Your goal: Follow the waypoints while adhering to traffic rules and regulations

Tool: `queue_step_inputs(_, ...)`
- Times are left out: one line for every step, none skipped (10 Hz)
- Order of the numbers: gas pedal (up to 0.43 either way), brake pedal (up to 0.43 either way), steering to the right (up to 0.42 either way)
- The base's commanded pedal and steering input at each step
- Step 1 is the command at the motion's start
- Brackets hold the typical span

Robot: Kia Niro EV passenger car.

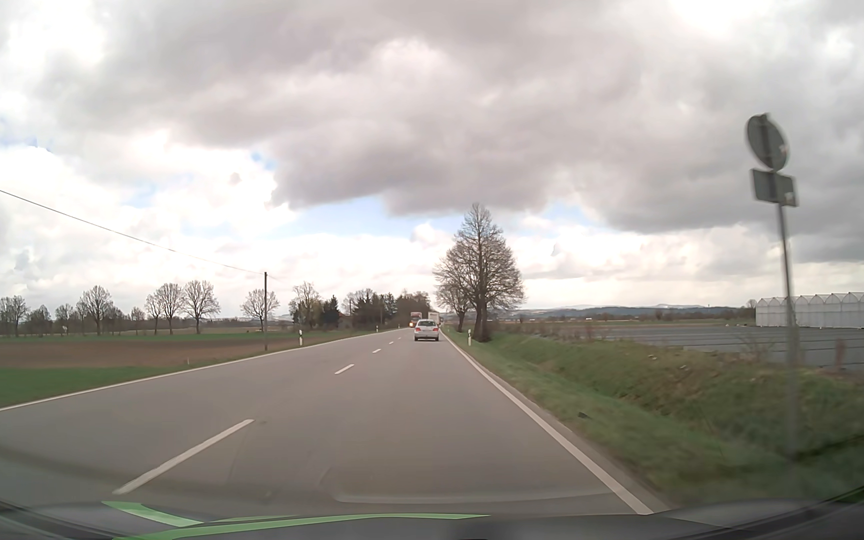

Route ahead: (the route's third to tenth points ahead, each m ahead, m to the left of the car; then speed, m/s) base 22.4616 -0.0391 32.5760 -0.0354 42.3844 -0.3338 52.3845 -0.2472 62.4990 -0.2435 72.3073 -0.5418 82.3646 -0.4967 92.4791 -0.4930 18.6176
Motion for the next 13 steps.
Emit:
queue_step_inputs(0.157,0.000,-0.003)
queue_step_inputs(0.157,0.000,-0.003)
queue_step_inputs(0.169,0.000,-0.004)
queue_step_inputs(0.169,0.000,-0.004)
queue_step_inputs(0.169,0.000,-0.003)
queue_step_inputs(0.169,0.000,-0.003)
queue_step_inputs(0.169,0.000,-0.003)
queue_step_inputs(0.169,0.000,-0.003)
queue_step_inputs(0.169,0.000,-0.003)
queue_step_inputs(0.169,0.000,-0.004)
queue_step_inputs(0.169,0.000,-0.003)
queue_step_inputs(0.169,0.000,-0.003)
queue_step_inputs(0.169,0.000,-0.003)
